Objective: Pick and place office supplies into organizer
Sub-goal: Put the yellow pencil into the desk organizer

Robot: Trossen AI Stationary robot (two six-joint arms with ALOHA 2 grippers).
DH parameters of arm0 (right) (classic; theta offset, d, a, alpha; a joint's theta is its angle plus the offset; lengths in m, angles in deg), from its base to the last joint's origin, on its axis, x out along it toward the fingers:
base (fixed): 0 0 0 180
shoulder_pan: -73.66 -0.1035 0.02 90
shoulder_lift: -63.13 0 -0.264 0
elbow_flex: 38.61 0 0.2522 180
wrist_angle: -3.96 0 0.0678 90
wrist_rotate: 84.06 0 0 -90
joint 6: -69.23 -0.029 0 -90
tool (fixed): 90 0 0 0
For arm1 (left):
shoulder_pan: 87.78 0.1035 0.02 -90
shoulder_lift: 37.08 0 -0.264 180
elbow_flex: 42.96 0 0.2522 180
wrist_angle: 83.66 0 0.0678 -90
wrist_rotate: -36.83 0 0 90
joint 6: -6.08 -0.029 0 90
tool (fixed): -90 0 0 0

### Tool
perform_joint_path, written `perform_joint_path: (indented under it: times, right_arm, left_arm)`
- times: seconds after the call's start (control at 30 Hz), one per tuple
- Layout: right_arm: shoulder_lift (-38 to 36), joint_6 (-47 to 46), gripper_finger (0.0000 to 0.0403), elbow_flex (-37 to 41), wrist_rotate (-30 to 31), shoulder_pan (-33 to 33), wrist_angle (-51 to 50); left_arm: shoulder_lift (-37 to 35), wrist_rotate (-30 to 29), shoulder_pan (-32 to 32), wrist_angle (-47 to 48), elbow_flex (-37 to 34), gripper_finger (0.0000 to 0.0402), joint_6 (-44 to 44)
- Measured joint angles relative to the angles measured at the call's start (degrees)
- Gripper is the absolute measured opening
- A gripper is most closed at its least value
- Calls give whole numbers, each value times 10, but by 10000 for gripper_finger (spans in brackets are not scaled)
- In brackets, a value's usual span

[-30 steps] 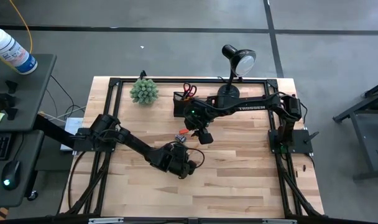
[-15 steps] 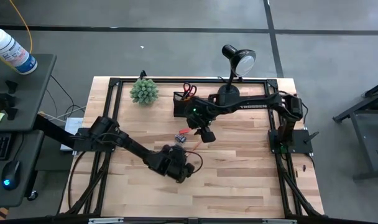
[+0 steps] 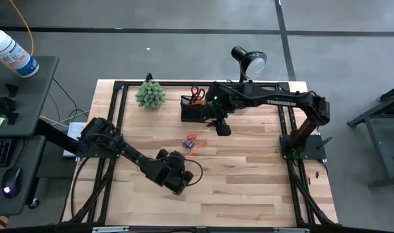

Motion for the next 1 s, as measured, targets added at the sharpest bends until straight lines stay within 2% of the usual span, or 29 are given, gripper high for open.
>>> perform_joint_path:
  times: [0.33, 0.83, 1.0]
  right_arm:
    - [-29, 2, 139, 0, 1, 33, -39]
    - [-88, -3, 139, 0, 1, 46, -72]
    - [-96, -5, 139, 0, 1, 46, -78]
  left_arm:
    - [-58, -55, -14, 52, 1, 0, -38]
    - [-152, -110, -13, 234, 2, 0, -45]
    - [-198, -110, -3, 304, 2, 0, -97]
